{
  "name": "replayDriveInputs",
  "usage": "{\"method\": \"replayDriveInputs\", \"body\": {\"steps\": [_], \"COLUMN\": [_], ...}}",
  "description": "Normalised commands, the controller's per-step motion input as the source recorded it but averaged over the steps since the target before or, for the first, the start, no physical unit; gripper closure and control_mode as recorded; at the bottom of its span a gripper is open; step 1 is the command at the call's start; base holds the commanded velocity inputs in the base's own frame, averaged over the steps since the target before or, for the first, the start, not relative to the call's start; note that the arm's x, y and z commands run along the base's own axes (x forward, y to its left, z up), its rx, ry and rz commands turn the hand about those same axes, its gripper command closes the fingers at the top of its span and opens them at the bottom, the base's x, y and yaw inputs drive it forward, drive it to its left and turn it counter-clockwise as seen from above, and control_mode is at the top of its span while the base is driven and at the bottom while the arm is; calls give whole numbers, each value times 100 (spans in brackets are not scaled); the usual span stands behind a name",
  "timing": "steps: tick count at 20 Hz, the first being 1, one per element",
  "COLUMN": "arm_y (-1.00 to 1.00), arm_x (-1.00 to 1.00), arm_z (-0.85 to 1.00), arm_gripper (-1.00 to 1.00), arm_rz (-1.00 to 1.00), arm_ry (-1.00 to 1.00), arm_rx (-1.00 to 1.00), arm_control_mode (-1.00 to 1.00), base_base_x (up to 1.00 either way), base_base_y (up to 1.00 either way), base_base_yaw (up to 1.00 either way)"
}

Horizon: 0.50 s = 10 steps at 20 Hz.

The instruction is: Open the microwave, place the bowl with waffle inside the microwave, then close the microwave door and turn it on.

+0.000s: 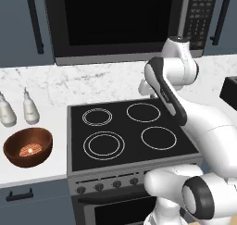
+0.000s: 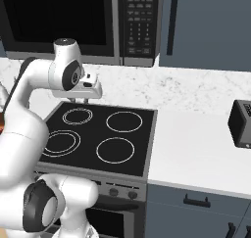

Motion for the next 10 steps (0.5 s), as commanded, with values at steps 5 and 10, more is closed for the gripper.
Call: {"method": "replayDriveInputs", "body": {"steps": [5, 10], "arm_y": [0, -31], "arm_x": [-39, -95], "arm_z": [4, 50], "arm_gripper": [-100, -100], "arm_rz": [0, 0], "arm_ry": [-9, -45], "arm_rx": [0, 2], "arm_control_mode": [-100, -100], "base_base_x": [0, 0], "base_base_y": [0, 0], "base_base_yaw": [0, 0]}}
